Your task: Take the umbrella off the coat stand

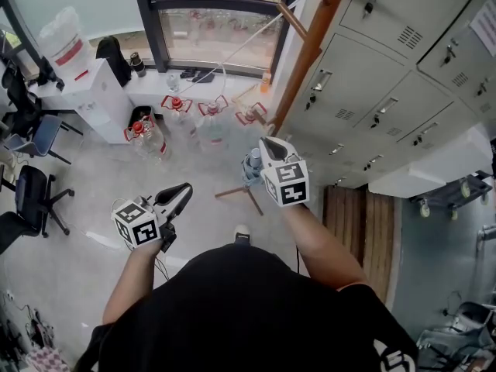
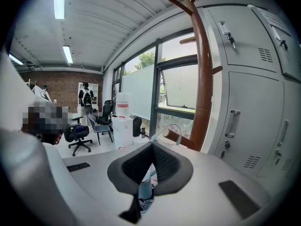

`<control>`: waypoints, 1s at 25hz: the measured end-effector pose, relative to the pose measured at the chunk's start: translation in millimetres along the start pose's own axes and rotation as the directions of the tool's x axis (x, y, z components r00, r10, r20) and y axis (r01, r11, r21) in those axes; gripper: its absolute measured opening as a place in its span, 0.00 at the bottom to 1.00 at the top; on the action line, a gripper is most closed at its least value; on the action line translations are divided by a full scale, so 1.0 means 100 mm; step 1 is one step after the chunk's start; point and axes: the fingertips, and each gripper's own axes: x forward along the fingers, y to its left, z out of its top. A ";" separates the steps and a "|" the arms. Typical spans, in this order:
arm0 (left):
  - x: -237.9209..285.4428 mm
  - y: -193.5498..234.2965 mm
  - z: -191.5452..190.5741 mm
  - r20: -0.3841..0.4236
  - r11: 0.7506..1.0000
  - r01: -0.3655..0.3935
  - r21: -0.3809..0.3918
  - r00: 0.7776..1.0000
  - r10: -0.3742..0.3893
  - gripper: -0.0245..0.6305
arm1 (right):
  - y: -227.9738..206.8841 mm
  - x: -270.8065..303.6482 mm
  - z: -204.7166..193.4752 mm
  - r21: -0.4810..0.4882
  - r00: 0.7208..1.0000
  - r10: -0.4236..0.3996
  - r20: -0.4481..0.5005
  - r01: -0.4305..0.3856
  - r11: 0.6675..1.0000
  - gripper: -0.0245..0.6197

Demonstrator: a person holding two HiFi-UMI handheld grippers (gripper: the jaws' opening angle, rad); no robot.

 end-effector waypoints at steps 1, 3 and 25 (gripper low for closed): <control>-0.02 -0.02 0.00 0.001 1.000 0.001 0.001 1.000 -0.001 0.08 | 0.01 -0.02 0.01 -0.001 1.000 -0.002 0.001 0.002 1.000 0.05; -0.05 -0.04 0.00 0.002 1.000 0.002 0.005 1.000 -0.002 0.08 | 0.02 -0.06 0.02 -0.001 1.000 -0.006 0.002 0.006 1.000 0.05; -0.39 -0.40 -0.04 -0.003 0.997 0.053 0.053 0.999 -0.053 0.08 | 0.09 -0.88 0.04 0.034 0.997 -0.073 0.029 0.072 0.997 0.05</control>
